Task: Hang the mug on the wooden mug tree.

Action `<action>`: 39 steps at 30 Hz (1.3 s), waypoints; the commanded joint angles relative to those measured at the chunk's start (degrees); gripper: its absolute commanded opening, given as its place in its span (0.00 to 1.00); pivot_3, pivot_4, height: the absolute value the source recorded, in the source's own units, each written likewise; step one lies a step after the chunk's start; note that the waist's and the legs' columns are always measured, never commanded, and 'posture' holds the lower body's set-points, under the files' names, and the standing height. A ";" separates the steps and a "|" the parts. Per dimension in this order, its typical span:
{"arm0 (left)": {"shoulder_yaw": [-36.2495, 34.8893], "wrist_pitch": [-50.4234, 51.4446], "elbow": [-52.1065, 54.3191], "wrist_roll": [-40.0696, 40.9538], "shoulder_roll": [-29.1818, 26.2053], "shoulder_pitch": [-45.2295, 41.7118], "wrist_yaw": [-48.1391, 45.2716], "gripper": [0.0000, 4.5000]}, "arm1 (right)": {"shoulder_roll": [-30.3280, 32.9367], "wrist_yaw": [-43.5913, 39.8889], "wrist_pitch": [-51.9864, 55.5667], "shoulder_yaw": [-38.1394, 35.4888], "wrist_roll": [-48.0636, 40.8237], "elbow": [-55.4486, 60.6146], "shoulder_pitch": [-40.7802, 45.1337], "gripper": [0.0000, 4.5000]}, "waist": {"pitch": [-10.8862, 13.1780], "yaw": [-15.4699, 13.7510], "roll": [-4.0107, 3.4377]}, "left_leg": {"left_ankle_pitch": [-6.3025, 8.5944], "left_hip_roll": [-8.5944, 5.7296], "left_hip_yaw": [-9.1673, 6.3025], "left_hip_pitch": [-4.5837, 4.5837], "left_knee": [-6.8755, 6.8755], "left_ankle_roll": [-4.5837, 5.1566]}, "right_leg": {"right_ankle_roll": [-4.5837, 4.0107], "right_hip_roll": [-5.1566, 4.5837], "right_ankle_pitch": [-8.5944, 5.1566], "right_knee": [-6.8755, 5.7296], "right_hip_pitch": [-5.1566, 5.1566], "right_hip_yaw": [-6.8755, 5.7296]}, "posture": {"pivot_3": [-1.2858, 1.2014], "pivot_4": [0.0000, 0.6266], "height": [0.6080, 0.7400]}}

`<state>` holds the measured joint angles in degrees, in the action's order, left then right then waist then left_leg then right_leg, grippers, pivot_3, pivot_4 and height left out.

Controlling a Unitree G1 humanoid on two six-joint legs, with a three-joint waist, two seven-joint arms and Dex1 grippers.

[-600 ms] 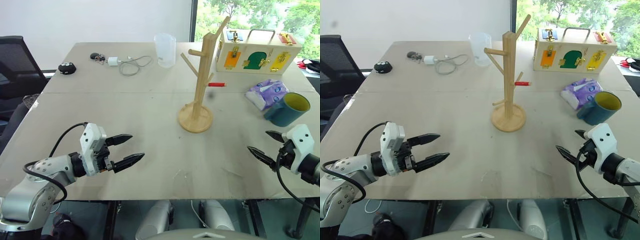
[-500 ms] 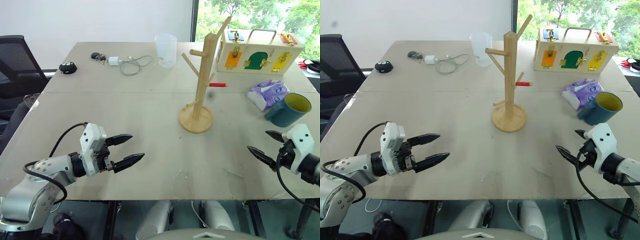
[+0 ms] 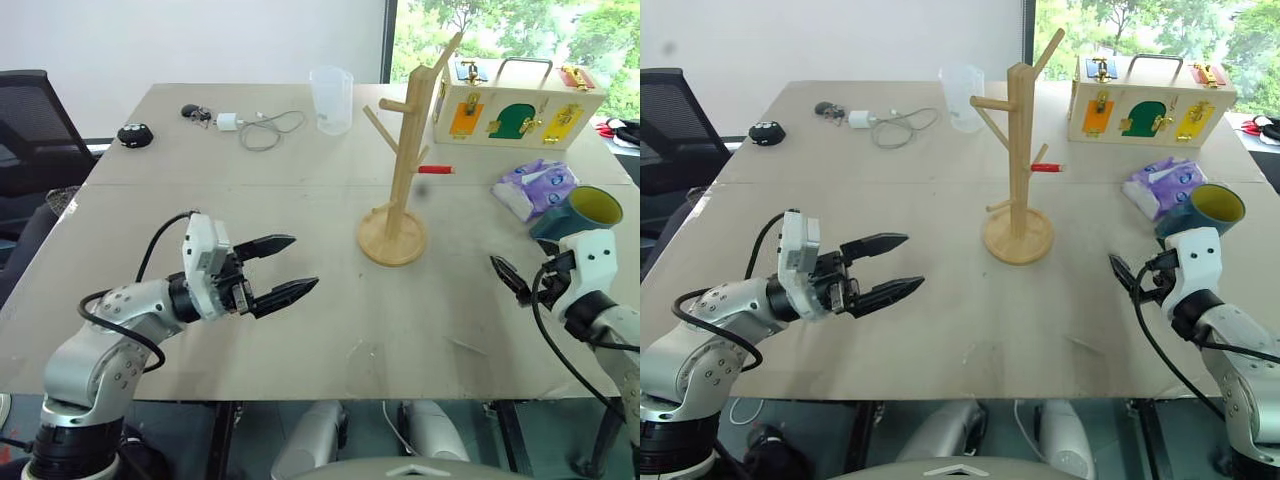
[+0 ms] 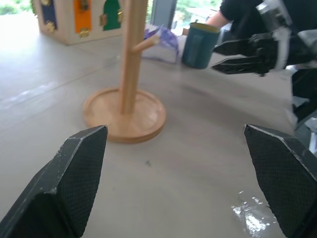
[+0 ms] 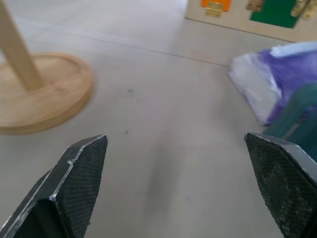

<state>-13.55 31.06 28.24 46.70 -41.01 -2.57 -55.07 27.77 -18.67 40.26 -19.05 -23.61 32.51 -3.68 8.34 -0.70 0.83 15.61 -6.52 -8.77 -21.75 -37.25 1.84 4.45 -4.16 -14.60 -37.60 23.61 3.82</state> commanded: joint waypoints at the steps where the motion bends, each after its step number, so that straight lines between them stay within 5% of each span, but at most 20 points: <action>1: -1.36 0.02 3.12 4.11 -0.99 -1.83 -2.01 1.00 | -1.16 3.34 -1.49 -1.49 1.46 -1.35 2.51 0.99 | 0.00 0.01 -0.01 | 0.00 0.00 0.00 0.00 0.00 0.00 | 0.00 0.00 0.00 0.00 0.00 0.00 | 0.52 0.24 1.00; 24: -3.81 1.01 5.37 9.08 -4.68 -2.74 -2.87 1.00 | -5.15 7.75 -9.08 1.66 7.52 -20.02 15.13 0.99 | 0.01 1.33 -0.03 | -0.01 0.00 0.08 0.01 0.01 -0.01 | -0.01 0.05 0.00 -0.05 0.06 0.08 | 0.52 0.24 1.00; 28: -4.25 0.70 5.72 8.83 -4.64 -2.27 -2.38 1.00 | -5.18 7.89 -11.39 1.85 8.54 -24.02 17.24 0.73 | 0.02 1.56 -0.04 | -0.01 0.01 0.10 0.01 0.02 -0.01 | -0.01 0.05 0.00 -0.05 0.08 0.10 | 0.52 0.24 1.00; 34: -4.60 0.09 5.84 8.39 -4.45 -1.29 -2.37 1.00 | -4.33 6.33 -14.23 2.37 9.32 -28.00 18.78 0.04 | 0.02 1.51 -0.04 | -0.01 0.00 0.11 0.01 0.02 0.00 | -0.01 0.06 0.00 -0.05 0.08 0.11 | 0.52 0.24 1.00; 39: -4.79 -0.30 5.73 8.40 -3.91 -0.88 -1.93 1.00 | -3.08 3.13 -15.41 2.42 8.82 -27.90 18.26 0.01 | 0.02 1.50 -0.05 | -0.01 0.01 0.12 0.01 0.02 0.00 | -0.01 0.06 0.00 -0.05 0.08 0.12 | 0.52 0.24 1.00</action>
<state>-16.46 31.89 32.13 54.26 -44.87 -3.40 -57.19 23.61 -14.37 26.64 -16.29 -14.47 3.02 14.32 8.36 0.81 0.79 15.60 -6.52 -8.65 -21.74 -37.22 1.84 4.45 -4.10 -14.59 -37.65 23.70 3.94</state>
